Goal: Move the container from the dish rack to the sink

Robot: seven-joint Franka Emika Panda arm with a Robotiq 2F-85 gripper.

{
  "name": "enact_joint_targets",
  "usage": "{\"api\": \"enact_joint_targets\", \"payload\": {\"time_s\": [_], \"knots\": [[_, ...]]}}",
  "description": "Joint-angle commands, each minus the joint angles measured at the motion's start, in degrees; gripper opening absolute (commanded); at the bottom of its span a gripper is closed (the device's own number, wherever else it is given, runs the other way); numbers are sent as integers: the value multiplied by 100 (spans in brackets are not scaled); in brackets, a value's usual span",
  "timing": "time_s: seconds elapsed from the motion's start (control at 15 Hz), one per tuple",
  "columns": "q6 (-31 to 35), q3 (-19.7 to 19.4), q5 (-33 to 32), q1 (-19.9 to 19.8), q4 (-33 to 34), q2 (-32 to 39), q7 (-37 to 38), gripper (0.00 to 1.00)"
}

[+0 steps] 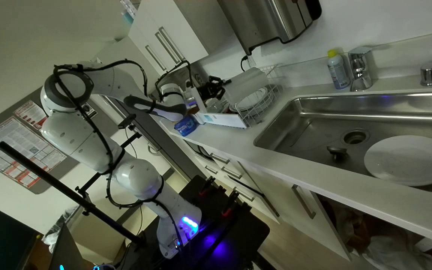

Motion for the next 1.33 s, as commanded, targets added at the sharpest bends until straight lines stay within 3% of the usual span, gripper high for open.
{"api": "enact_joint_targets", "payload": {"time_s": [0.0,0.4,1.0,1.27], "knots": [[920,-434,-822,-312,-68,-179,339,1],[1719,-935,-2099,-649,200,359,754,1],[1569,-855,-1924,-753,269,724,562,1],[1627,-985,-2346,-1016,447,1092,611,1]]}}
